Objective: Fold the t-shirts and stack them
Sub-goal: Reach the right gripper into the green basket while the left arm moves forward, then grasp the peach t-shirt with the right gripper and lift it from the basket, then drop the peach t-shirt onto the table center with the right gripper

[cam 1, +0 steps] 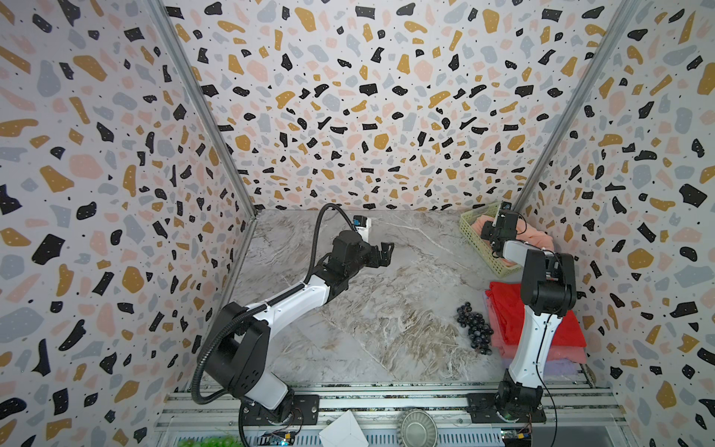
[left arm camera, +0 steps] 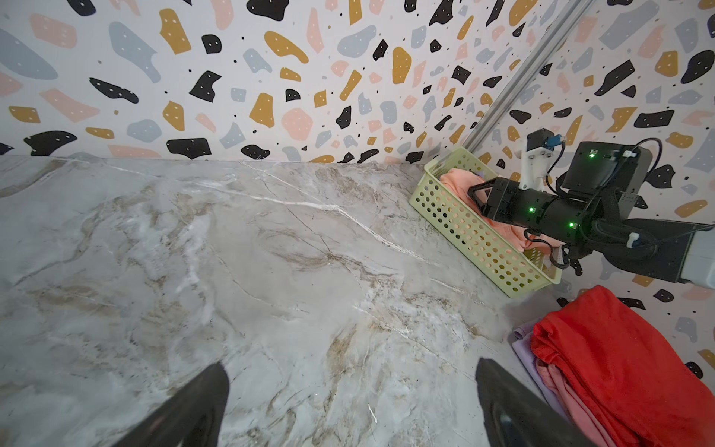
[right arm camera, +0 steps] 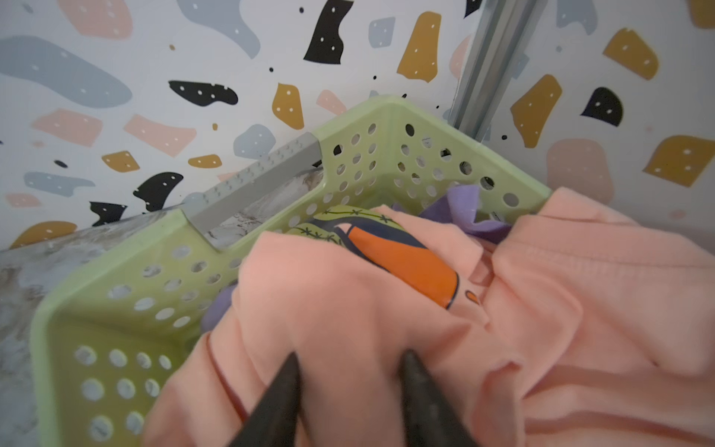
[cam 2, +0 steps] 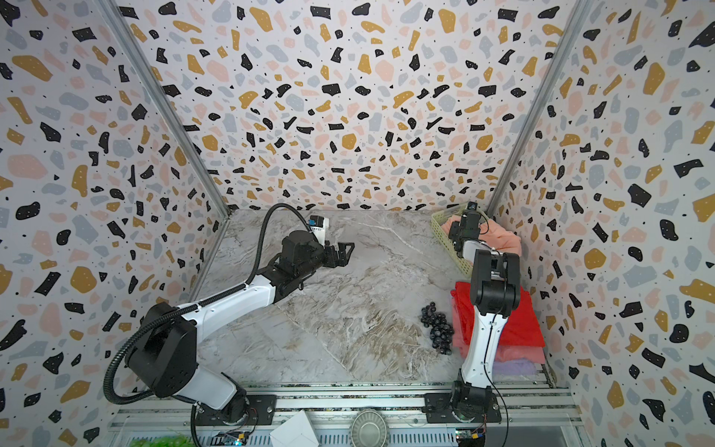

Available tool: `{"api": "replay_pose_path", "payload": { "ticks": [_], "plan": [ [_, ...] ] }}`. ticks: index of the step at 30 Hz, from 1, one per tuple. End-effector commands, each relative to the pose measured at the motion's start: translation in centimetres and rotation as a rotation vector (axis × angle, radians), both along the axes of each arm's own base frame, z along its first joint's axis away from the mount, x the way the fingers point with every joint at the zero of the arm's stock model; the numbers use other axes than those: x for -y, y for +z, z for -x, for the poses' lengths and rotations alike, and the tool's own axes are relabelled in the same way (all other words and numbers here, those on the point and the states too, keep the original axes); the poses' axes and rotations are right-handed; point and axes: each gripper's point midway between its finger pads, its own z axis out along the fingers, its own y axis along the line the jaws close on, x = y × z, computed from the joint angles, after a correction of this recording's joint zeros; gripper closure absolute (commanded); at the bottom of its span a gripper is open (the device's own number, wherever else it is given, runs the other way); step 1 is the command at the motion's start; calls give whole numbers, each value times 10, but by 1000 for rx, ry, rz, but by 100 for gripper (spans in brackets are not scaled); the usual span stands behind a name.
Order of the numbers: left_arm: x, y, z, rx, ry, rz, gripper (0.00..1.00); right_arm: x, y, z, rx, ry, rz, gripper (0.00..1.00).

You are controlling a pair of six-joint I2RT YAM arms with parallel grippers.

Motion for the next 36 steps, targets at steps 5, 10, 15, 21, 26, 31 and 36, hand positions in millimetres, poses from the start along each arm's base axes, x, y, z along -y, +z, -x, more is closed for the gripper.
{"api": "replay_pose_path", "payload": {
  "ticks": [5,10,15,21,26,31,36],
  "plan": [
    [4,25,5,47,-21,47,0,-2,72,-3,117,14,13,100],
    [2,36,12,69,-32,69,0,-23,181,24,313,74,29,100],
    [4,46,19,89,-57,98,0,-93,314,75,557,246,87,100],
    [-7,75,25,168,-26,120,0,-183,447,149,837,527,11,100],
    [-33,99,34,241,56,89,0,-231,464,171,861,644,-87,91],
    [-70,100,50,238,167,-6,0,-267,349,131,512,704,-170,8],
    [-97,74,62,157,238,-121,0,-270,254,118,223,682,-198,5]
  ]
}}
